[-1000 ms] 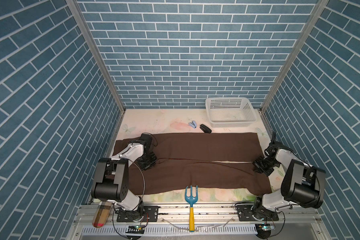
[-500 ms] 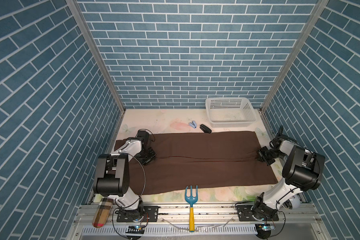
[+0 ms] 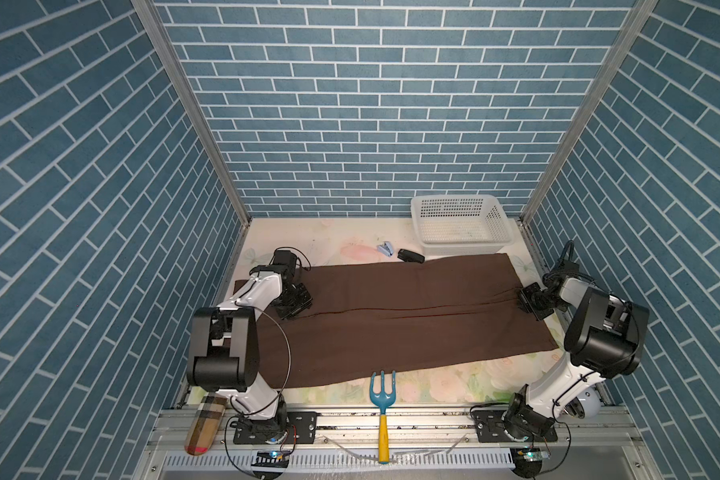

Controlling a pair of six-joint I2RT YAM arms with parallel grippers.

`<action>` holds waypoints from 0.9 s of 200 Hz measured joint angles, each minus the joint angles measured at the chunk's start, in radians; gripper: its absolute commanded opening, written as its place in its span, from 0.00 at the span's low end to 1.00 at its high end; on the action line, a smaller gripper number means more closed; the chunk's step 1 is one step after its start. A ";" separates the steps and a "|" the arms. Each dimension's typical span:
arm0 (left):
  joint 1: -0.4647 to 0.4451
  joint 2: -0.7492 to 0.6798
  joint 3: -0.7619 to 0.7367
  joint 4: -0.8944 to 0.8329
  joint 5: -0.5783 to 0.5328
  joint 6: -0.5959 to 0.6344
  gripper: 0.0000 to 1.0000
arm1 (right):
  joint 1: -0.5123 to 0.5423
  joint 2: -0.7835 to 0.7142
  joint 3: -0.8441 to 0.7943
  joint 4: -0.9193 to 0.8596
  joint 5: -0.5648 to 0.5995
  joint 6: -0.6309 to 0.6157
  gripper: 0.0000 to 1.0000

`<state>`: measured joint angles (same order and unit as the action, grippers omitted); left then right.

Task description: Fold and stack the trousers

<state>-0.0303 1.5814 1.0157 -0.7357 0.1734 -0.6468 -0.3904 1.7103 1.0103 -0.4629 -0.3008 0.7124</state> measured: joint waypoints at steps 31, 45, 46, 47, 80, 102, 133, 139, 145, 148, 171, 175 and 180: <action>0.000 -0.097 -0.051 -0.044 -0.052 -0.026 0.33 | 0.075 -0.149 -0.042 -0.033 0.070 -0.024 0.00; 0.000 -0.122 -0.076 -0.064 -0.073 -0.040 0.47 | 0.124 -0.196 -0.061 -0.043 0.097 -0.033 0.00; 0.000 -0.124 -0.078 -0.066 -0.074 -0.042 0.48 | 0.126 -0.198 -0.063 -0.043 0.097 -0.033 0.00; 0.000 -0.126 -0.081 -0.068 -0.077 -0.048 0.49 | 0.131 -0.202 -0.065 -0.043 0.098 -0.034 0.00; 0.008 -0.243 -0.118 -0.142 -0.129 -0.071 0.45 | 0.149 -0.294 -0.112 -0.106 0.178 -0.045 0.00; 0.037 -0.349 -0.113 -0.191 -0.170 -0.077 0.33 | 0.108 -0.328 -0.110 -0.148 0.238 -0.059 0.00; 0.120 -0.510 -0.112 -0.224 -0.207 -0.077 0.32 | -0.046 -0.330 -0.113 -0.216 0.264 -0.049 0.00; 0.136 -0.537 -0.112 -0.226 -0.210 -0.076 0.33 | -0.076 -0.330 -0.114 -0.223 0.265 -0.045 0.00; 0.153 -0.563 -0.112 -0.228 -0.212 -0.075 0.36 | -0.107 -0.330 -0.118 -0.229 0.267 -0.042 0.00; 0.160 -0.573 -0.112 -0.229 -0.214 -0.074 0.38 | -0.121 -0.330 -0.119 -0.232 0.268 -0.040 0.00; 0.188 -0.600 -0.108 -0.264 -0.221 -0.071 0.56 | -0.218 -0.319 -0.143 -0.235 0.262 -0.036 0.04; 0.190 -0.599 -0.107 -0.272 -0.224 -0.076 0.59 | -0.234 -0.315 -0.148 -0.234 0.260 -0.036 0.07; 0.190 -0.598 -0.106 -0.283 -0.226 -0.075 0.63 | -0.249 -0.309 -0.154 -0.232 0.258 -0.035 0.09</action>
<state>0.1600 0.9836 0.9096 -1.0187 -0.0528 -0.7216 -0.6392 1.4014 0.8566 -0.6952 -0.0429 0.6769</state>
